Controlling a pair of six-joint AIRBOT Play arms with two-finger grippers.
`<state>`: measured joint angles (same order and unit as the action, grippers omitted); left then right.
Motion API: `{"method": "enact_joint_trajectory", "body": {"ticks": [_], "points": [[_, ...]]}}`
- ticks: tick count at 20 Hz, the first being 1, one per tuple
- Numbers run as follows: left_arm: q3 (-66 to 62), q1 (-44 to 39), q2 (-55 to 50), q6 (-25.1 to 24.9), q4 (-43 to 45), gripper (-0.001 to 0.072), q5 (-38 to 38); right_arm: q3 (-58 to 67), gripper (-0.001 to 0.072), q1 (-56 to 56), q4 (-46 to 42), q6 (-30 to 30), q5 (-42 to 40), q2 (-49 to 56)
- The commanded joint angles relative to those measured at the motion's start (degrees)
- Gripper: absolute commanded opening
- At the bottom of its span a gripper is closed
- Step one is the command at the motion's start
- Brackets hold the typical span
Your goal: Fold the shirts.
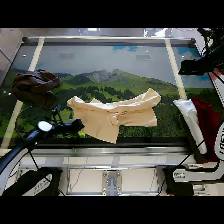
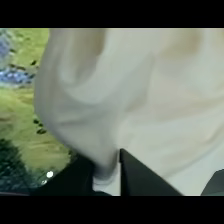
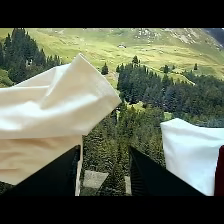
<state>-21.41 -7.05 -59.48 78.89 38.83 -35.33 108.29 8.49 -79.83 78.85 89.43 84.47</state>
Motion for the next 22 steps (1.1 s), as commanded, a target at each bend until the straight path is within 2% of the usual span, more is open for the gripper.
{"method": "enact_joint_trajectory", "body": {"ticks": [1,4,6,8,10,11,12,13,14,16,22], "points": [[0.0,-0.1,-0.3,-2.0,-2.9,0.0016,1.3,0.3,0.0337,0.0,1.0,0.0,0.2,-0.2],[0.0,-0.1,-0.3,-2.1,-2.9,0.0016,1.2,0.3,0.0337,0.0,0.2,0.0,0.3,-0.2],[-0.1,0.0,0.5,-2.1,-2.9,0.0015,1.0,-0.7,0.0337,0.5,-3.6,0.0,1.8,0.0],[-0.1,0.2,2.9,-2.1,-2.8,0.0015,1.0,-6.1,0.0338,3.3,-3.7,0.3,3.3,0.0],[-0.1,0.8,6.1,-2.4,-2.4,0.0015,1.0,-16.0,0.035,7.1,1.5,3.2,1.8,0.0],[-0.1,1.0,7.6,-2.4,-2.0,0.0015,1.0,-22.2,0.035,8.8,7.1,3.2,-1.4,0.0],[-0.1,1.0,8.9,-2.4,-1.7,0.0015,1.0,-27.9,0.0391,9.8,12.6,3.1,-6.0,0.0],[-0.1,1.0,10.1,-2.4,-1.1,0.0015,1.0,-33.4,0.0506,10.2,17.7,2.6,-12.4,0.0],[-0.1,1.0,10.8,-2.3,-0.7,0.0015,1.0,-38.0,0.0548,10.0,21.2,2.5,-19.0,0.1],[-0.1,1.0,11.2,-2.3,-0.7,0.0015,1.1,-42.9,0.0548,8.7,24.8,2.0,-27.8,1.7],[-0.1,1.0,11.2,-2.3,-0.7,0.0015,1.3,-43.8,0.0547,3.9,30.2,-2.2,-34.5,10.4]]}}
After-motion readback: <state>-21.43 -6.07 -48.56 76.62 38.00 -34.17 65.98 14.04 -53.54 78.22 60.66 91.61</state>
